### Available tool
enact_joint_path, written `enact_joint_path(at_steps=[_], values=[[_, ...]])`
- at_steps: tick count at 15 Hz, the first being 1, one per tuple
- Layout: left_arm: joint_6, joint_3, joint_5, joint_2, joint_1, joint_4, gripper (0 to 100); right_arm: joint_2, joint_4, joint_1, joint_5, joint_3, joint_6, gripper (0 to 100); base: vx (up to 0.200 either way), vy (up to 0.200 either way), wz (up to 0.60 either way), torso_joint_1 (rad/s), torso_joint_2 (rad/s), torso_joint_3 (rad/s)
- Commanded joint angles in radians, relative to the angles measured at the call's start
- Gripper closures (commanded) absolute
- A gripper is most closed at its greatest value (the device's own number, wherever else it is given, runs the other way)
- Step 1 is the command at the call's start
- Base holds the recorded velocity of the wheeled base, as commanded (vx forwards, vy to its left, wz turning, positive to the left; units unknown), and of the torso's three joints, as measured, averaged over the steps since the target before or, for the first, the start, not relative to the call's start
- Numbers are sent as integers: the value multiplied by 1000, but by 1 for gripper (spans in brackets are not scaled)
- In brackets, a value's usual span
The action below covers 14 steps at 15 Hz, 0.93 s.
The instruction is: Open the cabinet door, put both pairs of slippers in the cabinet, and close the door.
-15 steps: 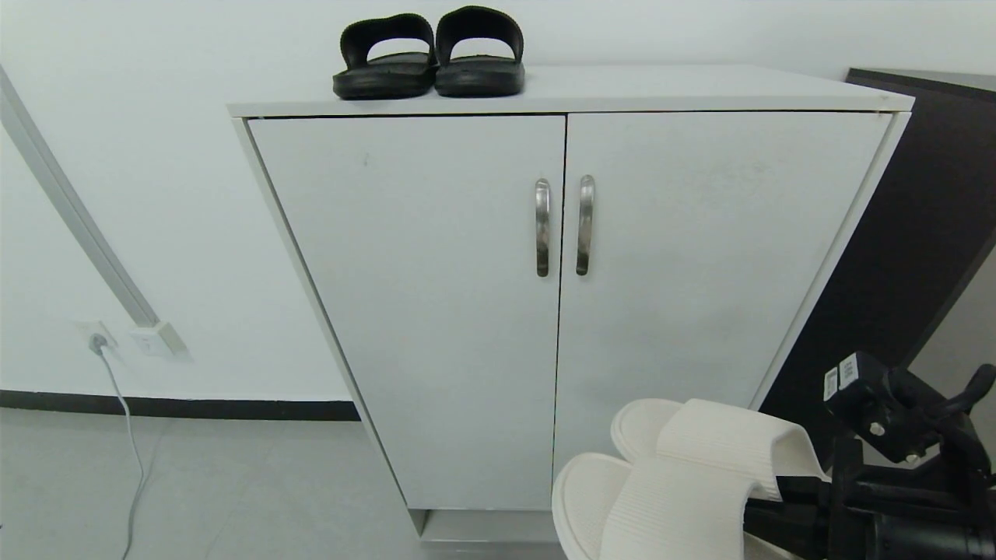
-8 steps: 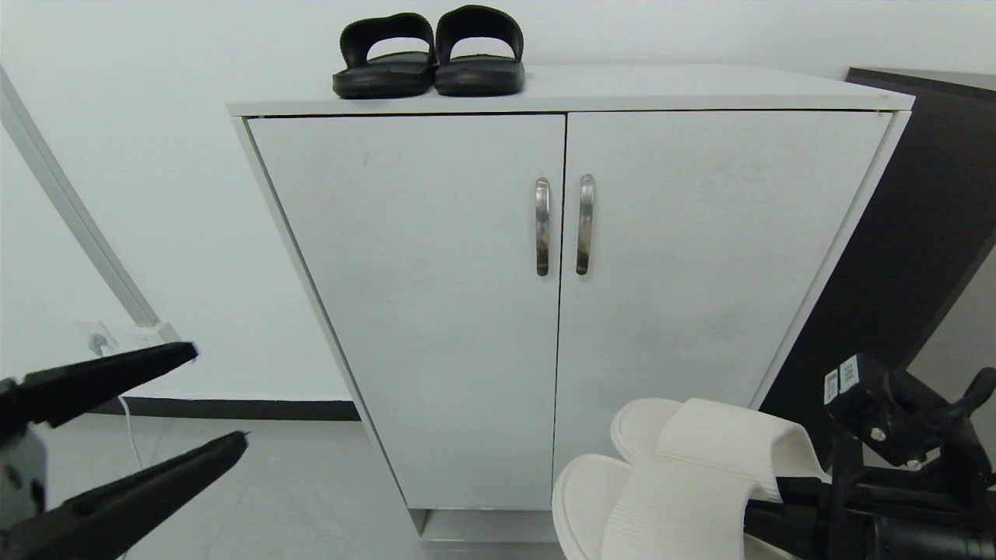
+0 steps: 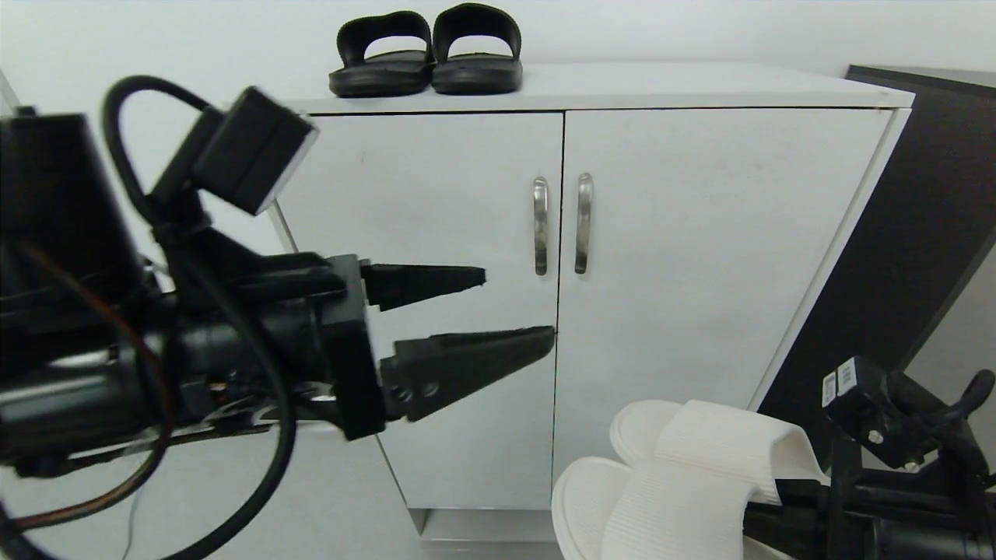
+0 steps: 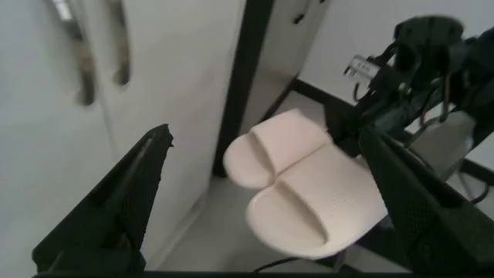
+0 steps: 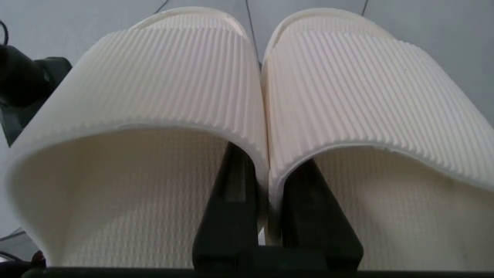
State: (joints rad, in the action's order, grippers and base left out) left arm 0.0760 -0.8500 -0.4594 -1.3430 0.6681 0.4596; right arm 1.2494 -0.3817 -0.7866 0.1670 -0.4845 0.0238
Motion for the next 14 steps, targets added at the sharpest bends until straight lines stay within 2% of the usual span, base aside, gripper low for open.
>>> enact_joint_path(at_steps=[1,2,4,7,9,12,14], values=[[31,-116,-9,-154,68,2,0,2,0,0,0,0,1,100,0,0,0,0,0,0],[47,-156,-36,-185,80,1,0,2,0,0,0,0,1,100,0,0,0,0,0,0],[117,-225,-97,-226,80,1,0,2,0,0,0,1,1,100,0,0,0,0,0,0],[208,-296,-105,-266,80,2,0,5,0,0,0,0,1,100,0,0,0,0,0,0],[211,-316,-85,-282,80,2,0,10,0,0,0,0,1,100,0,0,0,0,0,0],[206,-359,44,-323,80,1,0,9,0,0,0,0,-1,100,0,0,0,0,0,0],[206,-383,91,-352,74,1,0,7,0,0,-3,0,-1,100,0,0,0,0,0,0]])
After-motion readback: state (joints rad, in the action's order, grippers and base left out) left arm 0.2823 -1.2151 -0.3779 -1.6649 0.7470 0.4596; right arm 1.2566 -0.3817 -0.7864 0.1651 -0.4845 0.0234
